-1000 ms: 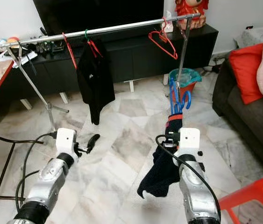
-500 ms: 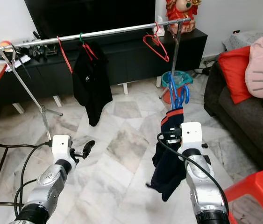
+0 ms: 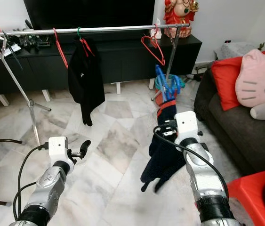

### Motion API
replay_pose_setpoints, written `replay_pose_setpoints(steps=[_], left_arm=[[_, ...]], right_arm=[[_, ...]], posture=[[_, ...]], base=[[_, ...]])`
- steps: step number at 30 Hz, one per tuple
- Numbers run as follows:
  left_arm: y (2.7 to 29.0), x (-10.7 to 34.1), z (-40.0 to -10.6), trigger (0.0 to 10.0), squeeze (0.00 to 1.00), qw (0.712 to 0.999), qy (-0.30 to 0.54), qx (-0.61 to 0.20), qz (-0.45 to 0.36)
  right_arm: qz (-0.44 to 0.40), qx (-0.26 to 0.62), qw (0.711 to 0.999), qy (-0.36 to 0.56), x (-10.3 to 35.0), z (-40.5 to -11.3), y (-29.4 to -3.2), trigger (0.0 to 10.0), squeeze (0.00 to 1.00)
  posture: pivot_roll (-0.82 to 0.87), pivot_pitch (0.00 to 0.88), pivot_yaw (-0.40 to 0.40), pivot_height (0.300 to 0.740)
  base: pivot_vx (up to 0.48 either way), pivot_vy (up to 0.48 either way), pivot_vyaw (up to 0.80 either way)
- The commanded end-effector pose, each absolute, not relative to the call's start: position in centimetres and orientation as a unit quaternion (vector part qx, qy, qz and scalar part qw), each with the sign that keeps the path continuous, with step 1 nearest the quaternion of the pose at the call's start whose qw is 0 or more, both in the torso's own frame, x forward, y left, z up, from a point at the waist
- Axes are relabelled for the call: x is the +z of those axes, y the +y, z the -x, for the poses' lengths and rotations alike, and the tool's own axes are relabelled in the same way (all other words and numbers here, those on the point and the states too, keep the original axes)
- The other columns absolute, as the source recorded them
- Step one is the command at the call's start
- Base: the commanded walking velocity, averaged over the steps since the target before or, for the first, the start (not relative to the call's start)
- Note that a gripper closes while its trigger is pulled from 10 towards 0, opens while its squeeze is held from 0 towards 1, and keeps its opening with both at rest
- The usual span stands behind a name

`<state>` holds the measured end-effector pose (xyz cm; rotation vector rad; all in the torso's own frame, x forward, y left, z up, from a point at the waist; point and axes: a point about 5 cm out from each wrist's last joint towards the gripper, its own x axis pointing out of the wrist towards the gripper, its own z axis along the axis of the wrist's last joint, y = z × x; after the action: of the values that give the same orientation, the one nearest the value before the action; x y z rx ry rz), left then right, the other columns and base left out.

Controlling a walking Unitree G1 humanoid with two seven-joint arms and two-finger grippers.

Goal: Hang hanger

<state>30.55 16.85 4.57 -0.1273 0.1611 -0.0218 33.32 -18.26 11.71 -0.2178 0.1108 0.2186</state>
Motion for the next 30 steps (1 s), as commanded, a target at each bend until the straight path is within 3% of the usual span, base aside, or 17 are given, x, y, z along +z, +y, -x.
replay_pose_setpoints(steps=[1,10,30], left_arm=[[17.3,5.2,-30.5,10.0,0.0,0.997,0.06,-0.012,0.044],[17.4,5.3,-29.8,10.0,0.0,0.998,0.052,-0.022,0.032],[17.3,5.3,-29.8,10.0,0.0,0.998,0.053,-0.022,0.033]], right_arm=[[0.121,0.139,0.983,0.022,13.2,-34.0,-17.4,10.0,0.0],[0.141,0.211,0.967,0.007,13.4,-33.8,-15.4,10.0,0.0],[0.147,0.227,0.963,0.011,13.3,-33.6,-15.3,10.0,0.0]], posture=[[-0.16,0.0,-0.013,0.74],[-0.19,0.0,0.059,0.74],[-0.2,0.0,0.064,0.74]], base=[[0.0,0.0,0.0],[0.0,0.0,0.0],[0.0,0.0,0.0]])
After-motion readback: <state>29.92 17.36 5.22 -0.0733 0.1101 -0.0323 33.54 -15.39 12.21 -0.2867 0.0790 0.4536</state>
